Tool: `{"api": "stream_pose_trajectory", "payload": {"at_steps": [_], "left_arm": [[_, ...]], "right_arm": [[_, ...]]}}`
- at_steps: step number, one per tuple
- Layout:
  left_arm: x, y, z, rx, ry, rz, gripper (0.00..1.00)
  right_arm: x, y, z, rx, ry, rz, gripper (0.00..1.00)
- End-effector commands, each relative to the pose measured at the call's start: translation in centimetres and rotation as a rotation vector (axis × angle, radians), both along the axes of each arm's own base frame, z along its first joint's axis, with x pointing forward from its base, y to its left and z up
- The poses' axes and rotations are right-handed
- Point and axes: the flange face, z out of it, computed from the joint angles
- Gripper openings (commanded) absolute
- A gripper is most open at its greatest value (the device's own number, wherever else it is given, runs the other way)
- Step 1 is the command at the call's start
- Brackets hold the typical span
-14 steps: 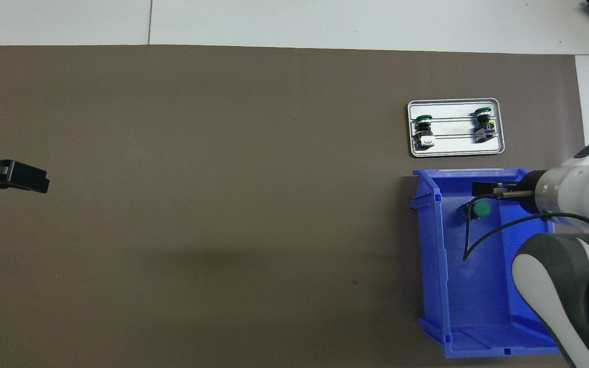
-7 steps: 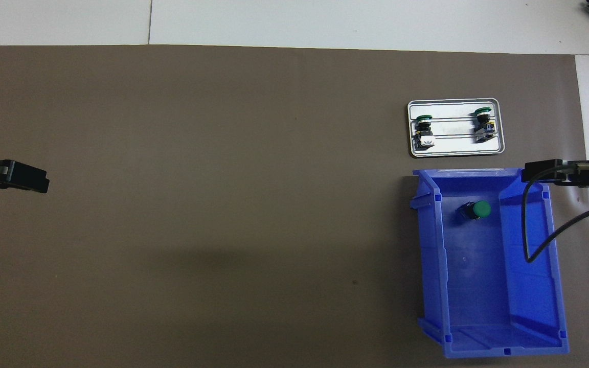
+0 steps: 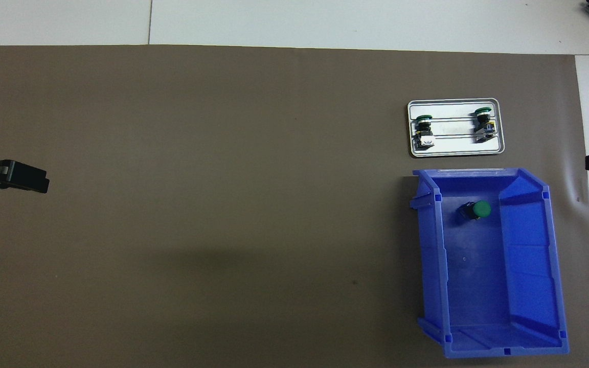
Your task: Place and press button with both arms
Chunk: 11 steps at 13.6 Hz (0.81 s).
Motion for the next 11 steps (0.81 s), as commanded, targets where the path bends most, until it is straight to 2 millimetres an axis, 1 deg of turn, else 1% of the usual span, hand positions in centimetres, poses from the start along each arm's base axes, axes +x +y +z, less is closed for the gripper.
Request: {"api": "stream_pose_trajectory", "payload": {"at_steps": [1,6,9,11], "left_arm": [[-0.4,0.1,0.0,0.018,-0.003,0.006,1.0],[-0.4,0.1,0.0,0.018,-0.003,0.006,1.0],[-0.4,0.1,0.0,0.018,-0.003,0.006,1.0],[-0.4,0.1,0.0,0.018,-0.003,0.006,1.0]], "right_arm": [[-0.5,0.6,0.3,0.03,-0.003,0.028,1.0],[-0.8,0.5,0.8,0.031,-0.008,0.031,1.0],[-0.8,0.9,0.8,0.031,-0.005,0.037,1.0],[-0.9,2.5,0.9,0.031,0.02,0.057,1.0]]}}
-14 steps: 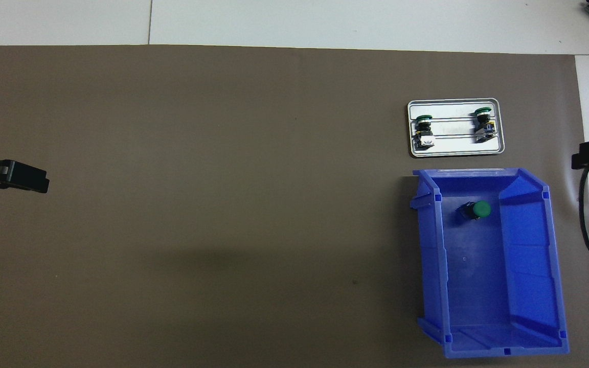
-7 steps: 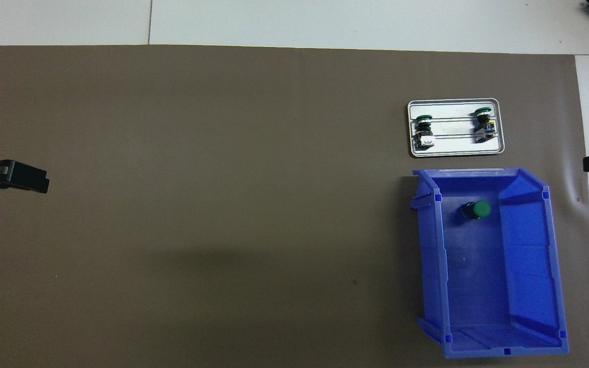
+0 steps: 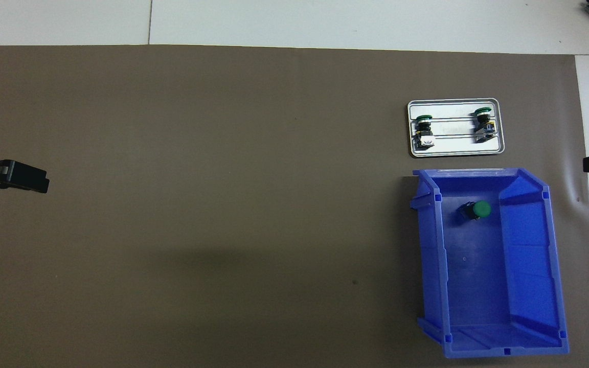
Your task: Place and press button with both arms
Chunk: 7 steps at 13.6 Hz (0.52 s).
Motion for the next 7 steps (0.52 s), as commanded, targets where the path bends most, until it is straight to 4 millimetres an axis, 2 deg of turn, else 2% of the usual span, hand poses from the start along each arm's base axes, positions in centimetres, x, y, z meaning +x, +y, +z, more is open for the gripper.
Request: {"api": "stream_pose_trajectory", "payload": {"at_steps": [1,7], "left_arm": [[-0.39,0.15,0.01,0.018,-0.003,0.006,1.0],[-0.37,0.15,0.03,0.018,-0.005,0.006,1.0]], "right_arm": [[-0.81,1.49,0.52,0.028,0.035,-0.008,1.0],[-1.3,2.27,0.26,0.029,0.041,-0.003,1.0]]}}
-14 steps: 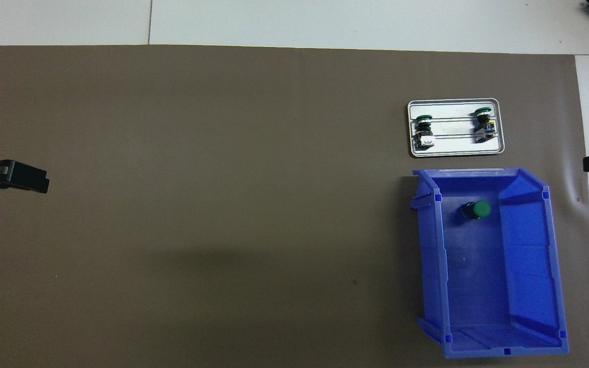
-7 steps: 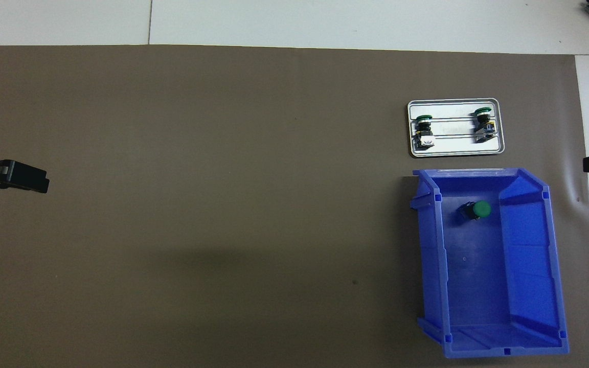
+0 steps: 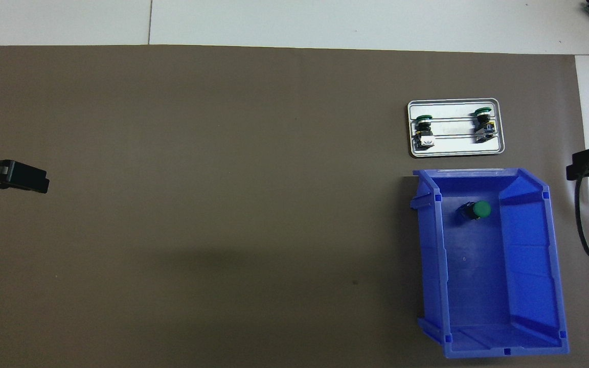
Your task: Place and press button with both arms
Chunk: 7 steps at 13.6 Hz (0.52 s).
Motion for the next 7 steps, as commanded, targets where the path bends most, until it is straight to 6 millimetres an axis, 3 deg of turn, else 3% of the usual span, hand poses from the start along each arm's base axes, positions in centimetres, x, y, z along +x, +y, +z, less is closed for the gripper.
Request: {"api": "stream_pose_trajectory", "payload": {"at_steps": [1,7], "left_arm": [[-0.39,0.15,0.01,0.018,-0.003,0.006,1.0],[-0.39,0.15,0.01,0.018,-0.003,0.006,1.0]], "right_arm": [[-0.96,0.07,-0.13,0.025,0.013,-0.006,1.0],[-1.55,0.02,-0.86,0.019,0.021,-0.006,1.0]]}}
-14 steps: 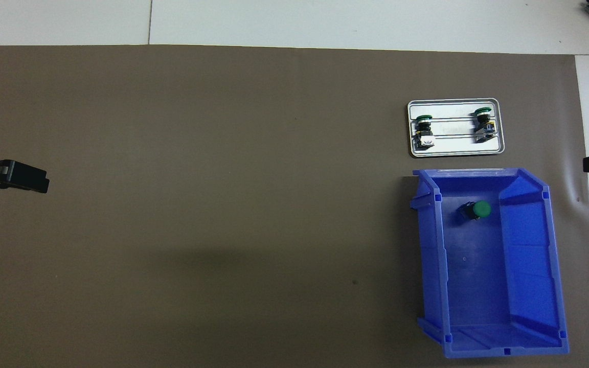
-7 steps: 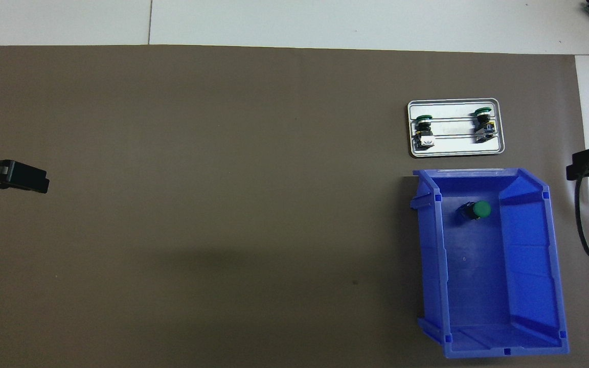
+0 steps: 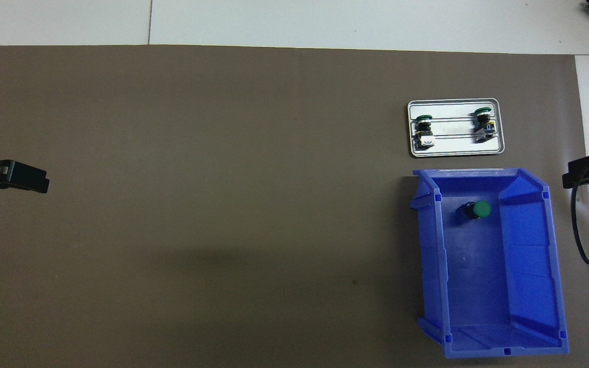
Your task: Place and press button with both arms
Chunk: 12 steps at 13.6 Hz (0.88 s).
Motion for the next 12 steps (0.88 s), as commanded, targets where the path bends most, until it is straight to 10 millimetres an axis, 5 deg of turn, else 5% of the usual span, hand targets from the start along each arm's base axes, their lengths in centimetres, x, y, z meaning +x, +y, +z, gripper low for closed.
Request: {"api": "stream_pose_trajectory", "payload": {"at_steps": [1,8,12], "left_arm": [[-0.4,0.1,0.0,0.018,-0.003,0.006,1.0],[-0.4,0.1,0.0,0.018,-0.003,0.006,1.0],[-0.4,0.1,0.0,0.018,-0.003,0.006,1.0]], "right_arm": [[-0.9,0.1,0.1,0.015,-0.008,-0.007,1.0],[0.7,-0.1,1.1,-0.028,-0.118,0.031,1.0],[0.0,0.3,0.9,-0.022,-0.09,0.031,1.0]]}}
